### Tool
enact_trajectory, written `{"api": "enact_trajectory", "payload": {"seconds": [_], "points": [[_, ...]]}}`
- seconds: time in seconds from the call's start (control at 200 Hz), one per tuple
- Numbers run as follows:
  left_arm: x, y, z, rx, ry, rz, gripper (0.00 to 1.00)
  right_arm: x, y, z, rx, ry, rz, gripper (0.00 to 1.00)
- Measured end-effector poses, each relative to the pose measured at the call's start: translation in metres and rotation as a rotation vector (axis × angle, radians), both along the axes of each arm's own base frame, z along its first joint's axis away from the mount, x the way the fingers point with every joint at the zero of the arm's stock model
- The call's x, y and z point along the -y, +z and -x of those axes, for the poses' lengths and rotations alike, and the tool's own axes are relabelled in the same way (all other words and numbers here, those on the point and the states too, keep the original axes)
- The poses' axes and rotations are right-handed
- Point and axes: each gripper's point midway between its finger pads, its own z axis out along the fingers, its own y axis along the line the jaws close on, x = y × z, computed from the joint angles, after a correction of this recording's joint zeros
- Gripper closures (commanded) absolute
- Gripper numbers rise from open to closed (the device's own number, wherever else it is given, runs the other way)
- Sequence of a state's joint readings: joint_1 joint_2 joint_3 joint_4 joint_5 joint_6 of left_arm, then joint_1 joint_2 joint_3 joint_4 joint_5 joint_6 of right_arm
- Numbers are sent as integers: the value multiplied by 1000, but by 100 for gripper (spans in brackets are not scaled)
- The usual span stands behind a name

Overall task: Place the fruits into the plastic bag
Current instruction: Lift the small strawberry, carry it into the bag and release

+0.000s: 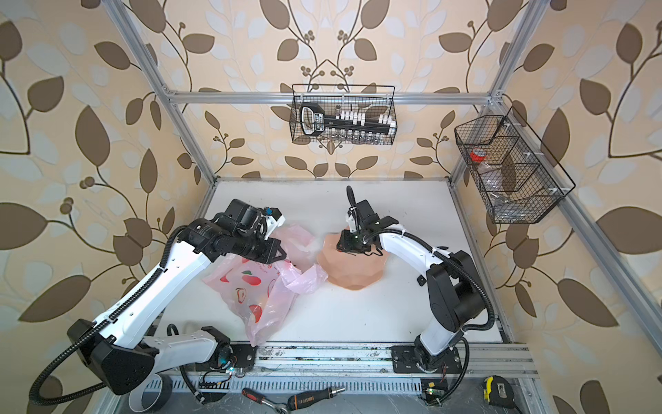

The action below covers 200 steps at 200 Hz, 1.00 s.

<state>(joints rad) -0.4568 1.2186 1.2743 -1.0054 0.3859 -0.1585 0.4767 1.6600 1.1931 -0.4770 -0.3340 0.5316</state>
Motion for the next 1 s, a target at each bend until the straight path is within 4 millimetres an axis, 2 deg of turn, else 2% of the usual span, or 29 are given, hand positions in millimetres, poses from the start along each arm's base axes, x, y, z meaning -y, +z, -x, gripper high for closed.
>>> {"api": "enact_trajectory", "payload": {"seconds": [0.135, 0.32, 0.655, 0.755, 0.86, 1.0], "points": [[0, 0, 0, 0, 0, 0, 100, -26, 19, -9, -10, 16, -194, 76], [0, 0, 0, 0, 0, 0, 100, -51, 18, -19, -77, 39, -326, 77], [0, 0, 0, 0, 0, 0, 100, -67, 37, -23, -82, 66, -429, 77], [0, 0, 0, 0, 0, 0, 100, -75, 42, -20, -83, 79, -449, 77], [0, 0, 0, 0, 0, 0, 100, -93, 48, -9, -88, 114, -476, 77], [0, 0, 0, 0, 0, 0, 100, -131, 53, 23, -119, 202, -510, 75]]}}
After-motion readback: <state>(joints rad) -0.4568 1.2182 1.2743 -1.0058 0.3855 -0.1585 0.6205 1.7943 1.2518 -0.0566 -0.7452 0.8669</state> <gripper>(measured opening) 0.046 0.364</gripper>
